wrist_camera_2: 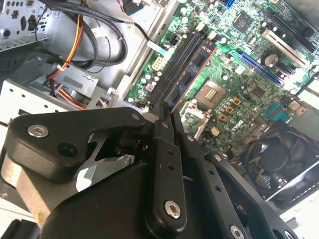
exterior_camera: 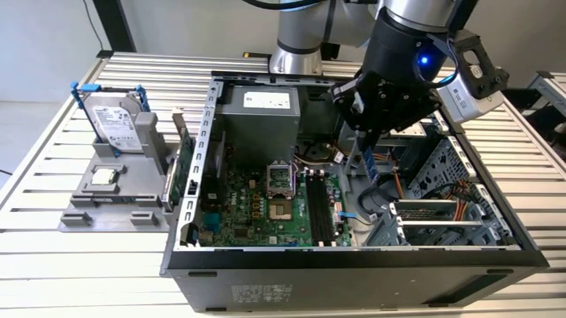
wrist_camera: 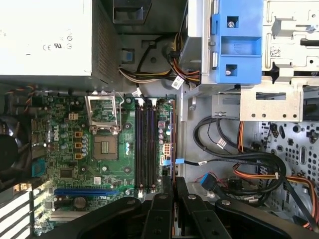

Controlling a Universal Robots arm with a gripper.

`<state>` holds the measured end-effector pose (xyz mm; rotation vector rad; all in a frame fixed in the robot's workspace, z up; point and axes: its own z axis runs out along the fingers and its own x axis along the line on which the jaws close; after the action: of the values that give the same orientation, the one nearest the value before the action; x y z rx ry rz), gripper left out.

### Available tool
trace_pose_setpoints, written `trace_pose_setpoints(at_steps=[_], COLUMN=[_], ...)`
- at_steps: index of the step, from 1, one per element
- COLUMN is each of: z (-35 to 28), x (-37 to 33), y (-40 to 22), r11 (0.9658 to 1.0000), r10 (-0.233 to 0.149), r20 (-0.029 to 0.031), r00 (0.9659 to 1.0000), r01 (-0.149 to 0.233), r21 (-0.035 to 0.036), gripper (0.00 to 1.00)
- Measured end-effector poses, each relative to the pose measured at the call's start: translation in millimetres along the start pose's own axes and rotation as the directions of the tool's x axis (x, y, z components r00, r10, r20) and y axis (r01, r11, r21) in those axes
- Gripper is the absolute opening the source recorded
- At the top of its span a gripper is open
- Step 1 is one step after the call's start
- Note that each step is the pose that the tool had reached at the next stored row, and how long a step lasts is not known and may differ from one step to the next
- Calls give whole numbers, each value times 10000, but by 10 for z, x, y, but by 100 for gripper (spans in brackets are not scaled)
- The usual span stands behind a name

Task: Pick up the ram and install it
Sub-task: 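Insert the ram into the slot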

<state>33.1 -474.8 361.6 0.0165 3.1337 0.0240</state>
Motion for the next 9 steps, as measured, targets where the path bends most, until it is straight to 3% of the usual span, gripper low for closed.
trace_pose_setpoints(at_steps=[9], z=[30], x=[0], y=[0], r11=[10000], r10=[0], r20=[-2], r00=[10000], r01=[0], r21=[1], gripper=[0])
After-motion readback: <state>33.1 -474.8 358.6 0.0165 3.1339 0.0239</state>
